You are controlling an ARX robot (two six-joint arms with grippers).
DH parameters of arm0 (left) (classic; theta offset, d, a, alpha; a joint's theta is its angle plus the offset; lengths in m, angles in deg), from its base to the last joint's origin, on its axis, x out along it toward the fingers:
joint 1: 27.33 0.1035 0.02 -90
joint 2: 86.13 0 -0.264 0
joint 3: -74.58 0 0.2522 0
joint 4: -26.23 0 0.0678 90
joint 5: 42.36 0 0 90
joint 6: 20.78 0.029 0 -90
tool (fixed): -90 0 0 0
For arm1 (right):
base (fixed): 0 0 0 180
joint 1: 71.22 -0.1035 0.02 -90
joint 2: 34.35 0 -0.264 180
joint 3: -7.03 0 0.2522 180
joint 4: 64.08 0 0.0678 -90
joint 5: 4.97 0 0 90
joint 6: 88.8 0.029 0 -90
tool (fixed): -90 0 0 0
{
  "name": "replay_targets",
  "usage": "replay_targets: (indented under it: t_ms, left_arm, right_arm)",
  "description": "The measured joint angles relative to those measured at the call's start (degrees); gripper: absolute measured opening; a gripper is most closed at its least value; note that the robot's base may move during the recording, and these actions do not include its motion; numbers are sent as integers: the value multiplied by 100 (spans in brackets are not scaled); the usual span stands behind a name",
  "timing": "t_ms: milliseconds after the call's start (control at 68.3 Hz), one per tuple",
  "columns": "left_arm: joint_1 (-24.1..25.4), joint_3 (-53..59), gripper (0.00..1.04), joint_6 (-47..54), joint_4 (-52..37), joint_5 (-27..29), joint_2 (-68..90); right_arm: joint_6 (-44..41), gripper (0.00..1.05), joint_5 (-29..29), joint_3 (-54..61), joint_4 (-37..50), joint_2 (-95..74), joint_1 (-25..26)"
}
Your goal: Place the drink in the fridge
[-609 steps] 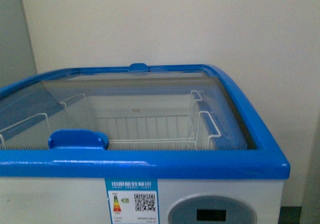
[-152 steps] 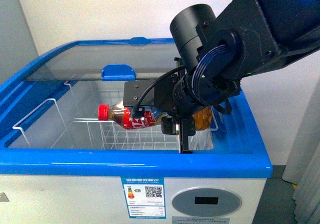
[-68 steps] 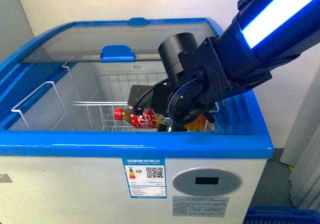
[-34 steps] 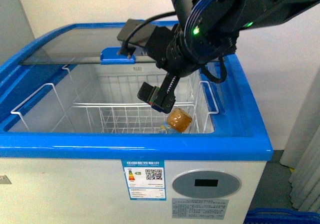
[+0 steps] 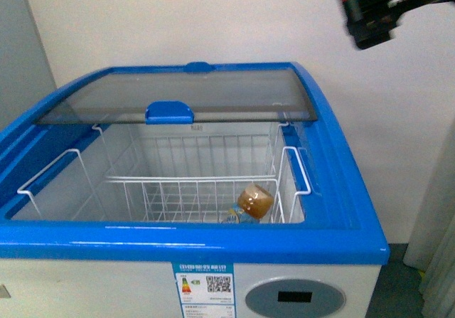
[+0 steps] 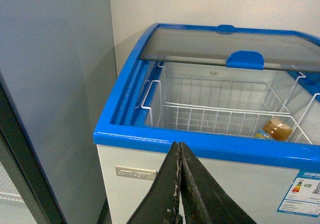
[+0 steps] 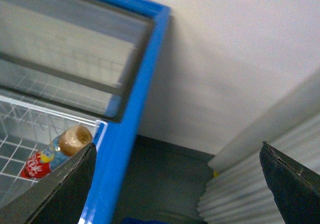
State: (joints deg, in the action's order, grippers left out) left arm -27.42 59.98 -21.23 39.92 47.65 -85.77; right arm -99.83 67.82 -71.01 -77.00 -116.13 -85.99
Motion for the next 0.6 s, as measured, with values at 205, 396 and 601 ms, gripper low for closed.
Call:
replay_targets:
  t_ms: [205,396,601]
  left_arm:
    - [2,0,3,0,0,0,0]
    - [0,0,3,2,0,-4,0]
    - [0,0,3,2,0,0,-11]
  right_arm:
    - [1117,98,-553,1307,-1659,2981,-57]
    - [1558,91,-750,1930,-2356,5154,-535]
    - [1185,51,448,3816,-905,6319,133]
